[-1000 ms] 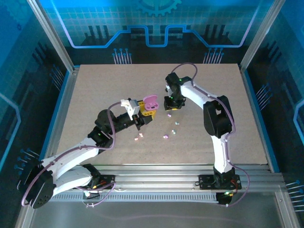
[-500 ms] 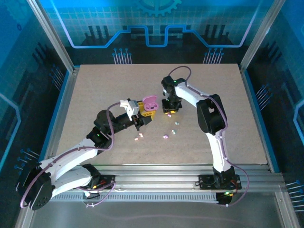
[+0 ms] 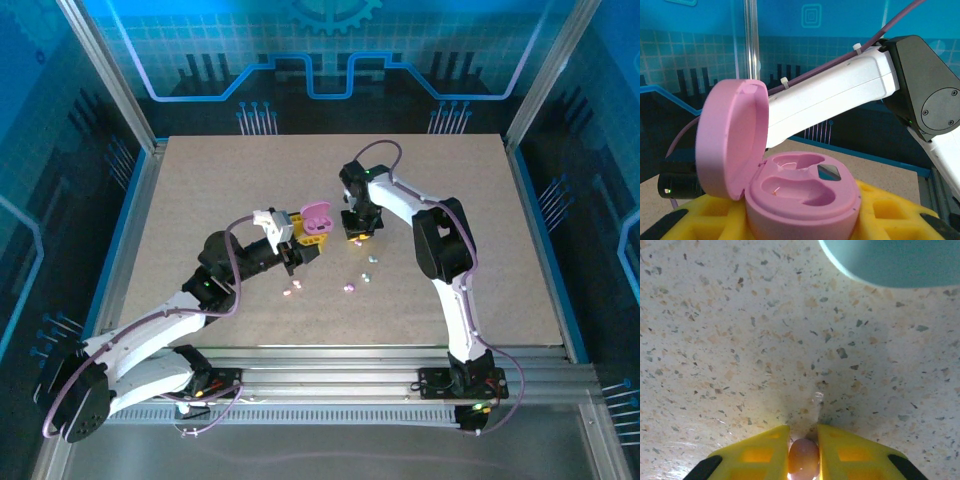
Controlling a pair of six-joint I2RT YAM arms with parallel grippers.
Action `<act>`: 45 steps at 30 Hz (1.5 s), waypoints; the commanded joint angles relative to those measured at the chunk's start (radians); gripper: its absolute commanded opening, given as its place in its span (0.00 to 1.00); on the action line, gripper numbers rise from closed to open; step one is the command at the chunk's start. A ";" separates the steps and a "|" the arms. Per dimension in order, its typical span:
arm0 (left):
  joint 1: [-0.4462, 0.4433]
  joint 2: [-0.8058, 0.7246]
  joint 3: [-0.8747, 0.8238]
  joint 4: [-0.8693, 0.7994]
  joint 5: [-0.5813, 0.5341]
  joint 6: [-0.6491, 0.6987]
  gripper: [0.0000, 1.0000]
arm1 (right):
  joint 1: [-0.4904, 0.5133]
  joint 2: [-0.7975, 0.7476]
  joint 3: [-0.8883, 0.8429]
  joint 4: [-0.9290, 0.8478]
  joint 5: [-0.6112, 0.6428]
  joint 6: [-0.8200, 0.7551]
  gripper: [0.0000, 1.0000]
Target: Insert the wireless bluetooth earbuds into the charging case
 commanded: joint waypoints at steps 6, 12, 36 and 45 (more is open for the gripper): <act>-0.006 -0.010 0.015 0.013 0.001 0.006 0.32 | 0.021 0.031 0.024 -0.063 0.029 0.001 0.23; -0.005 -0.009 0.017 0.013 0.000 0.005 0.32 | 0.029 0.034 0.034 -0.089 0.047 -0.007 0.23; -0.006 -0.004 0.022 0.006 -0.004 0.000 0.32 | 0.030 0.009 0.036 -0.087 -0.009 -0.022 0.16; -0.004 -0.024 0.009 -0.015 -0.074 0.030 0.32 | -0.043 -0.338 -0.212 0.142 -0.467 -0.001 0.14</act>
